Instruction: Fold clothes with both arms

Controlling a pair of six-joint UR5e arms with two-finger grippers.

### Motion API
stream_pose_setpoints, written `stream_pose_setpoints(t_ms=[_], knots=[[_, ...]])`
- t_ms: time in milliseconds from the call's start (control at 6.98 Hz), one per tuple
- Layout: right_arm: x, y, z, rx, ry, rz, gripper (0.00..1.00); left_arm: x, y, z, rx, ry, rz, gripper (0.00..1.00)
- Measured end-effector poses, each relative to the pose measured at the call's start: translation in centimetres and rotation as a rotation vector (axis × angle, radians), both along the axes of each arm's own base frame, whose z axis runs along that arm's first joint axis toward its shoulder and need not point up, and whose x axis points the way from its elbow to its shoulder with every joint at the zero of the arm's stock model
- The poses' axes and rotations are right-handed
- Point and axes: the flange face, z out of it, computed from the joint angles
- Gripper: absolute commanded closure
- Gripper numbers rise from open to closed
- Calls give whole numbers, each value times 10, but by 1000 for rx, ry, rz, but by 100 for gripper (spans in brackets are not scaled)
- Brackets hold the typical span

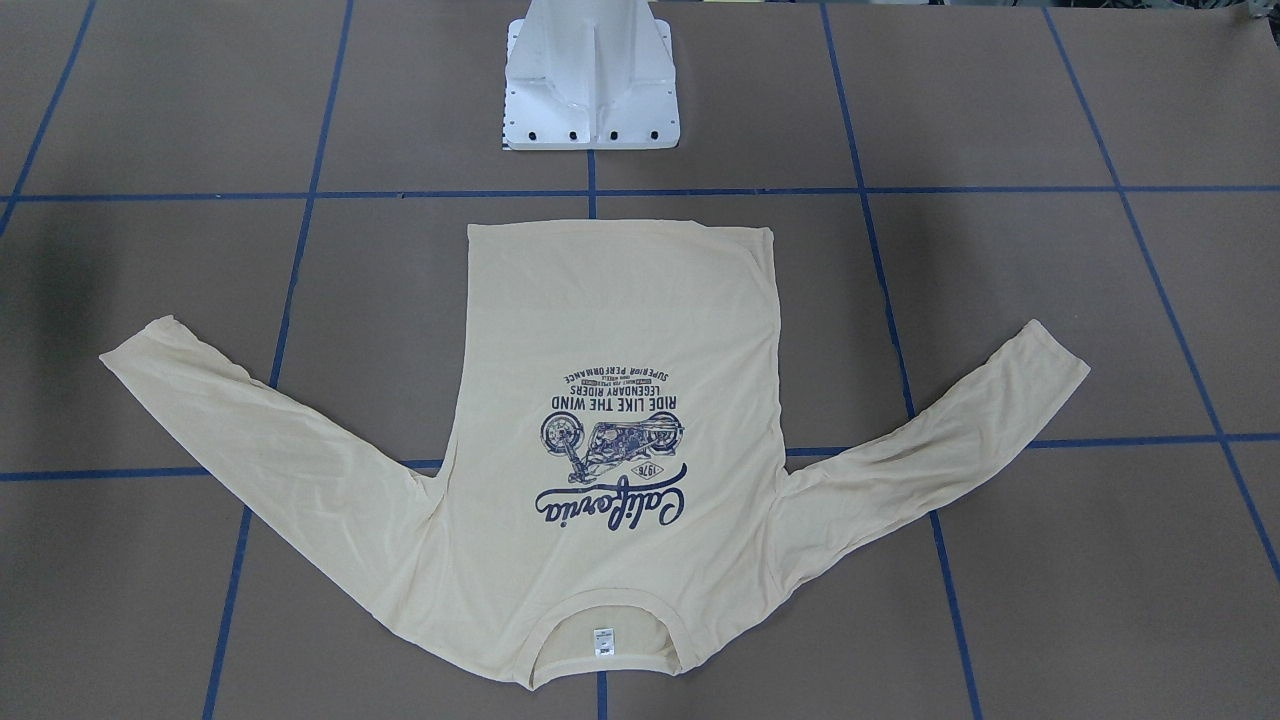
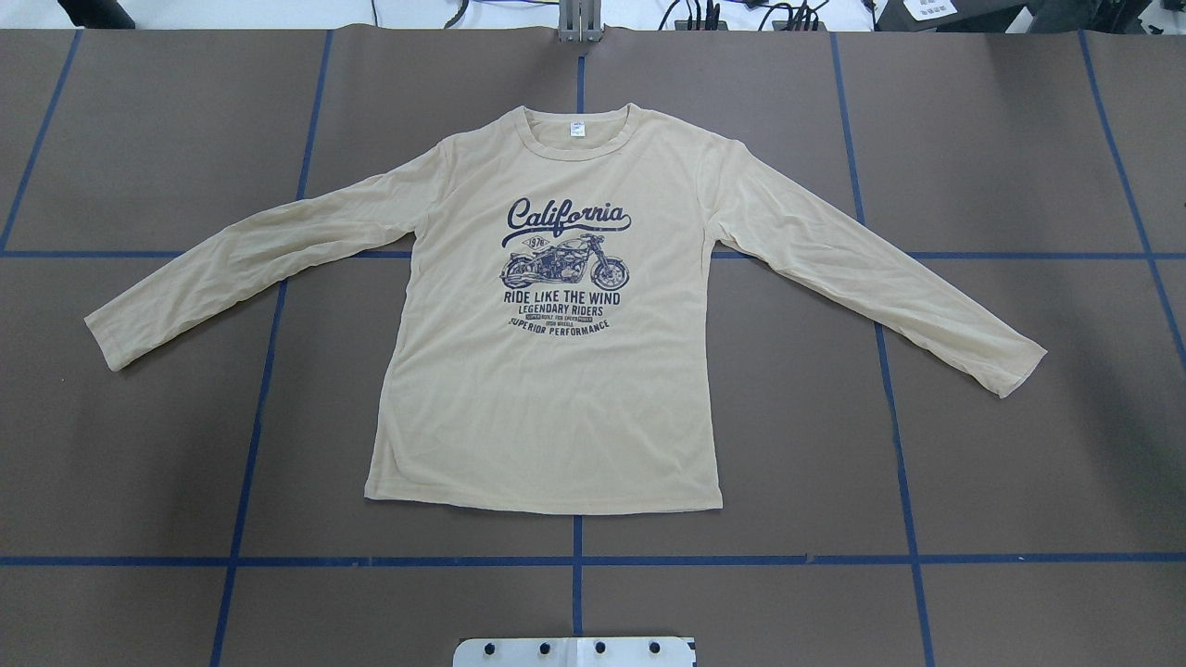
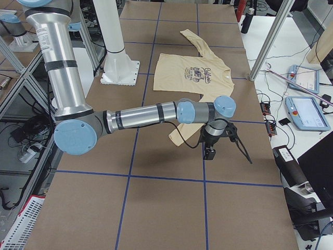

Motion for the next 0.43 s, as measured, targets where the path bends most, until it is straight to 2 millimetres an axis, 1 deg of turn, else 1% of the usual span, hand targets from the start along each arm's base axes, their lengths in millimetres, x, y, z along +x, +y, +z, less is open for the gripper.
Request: stream_pose_setpoints(t_ms=[143, 287, 430], knots=[[2, 9, 13, -14, 0, 0, 0, -6, 2, -6, 15, 8, -3, 0], [2, 14, 23, -10, -4, 2, 0, -8, 6, -23, 54, 27, 9, 0], [1, 15, 26, -4, -11, 1, 0, -8, 8, -30, 69, 38, 17, 0]])
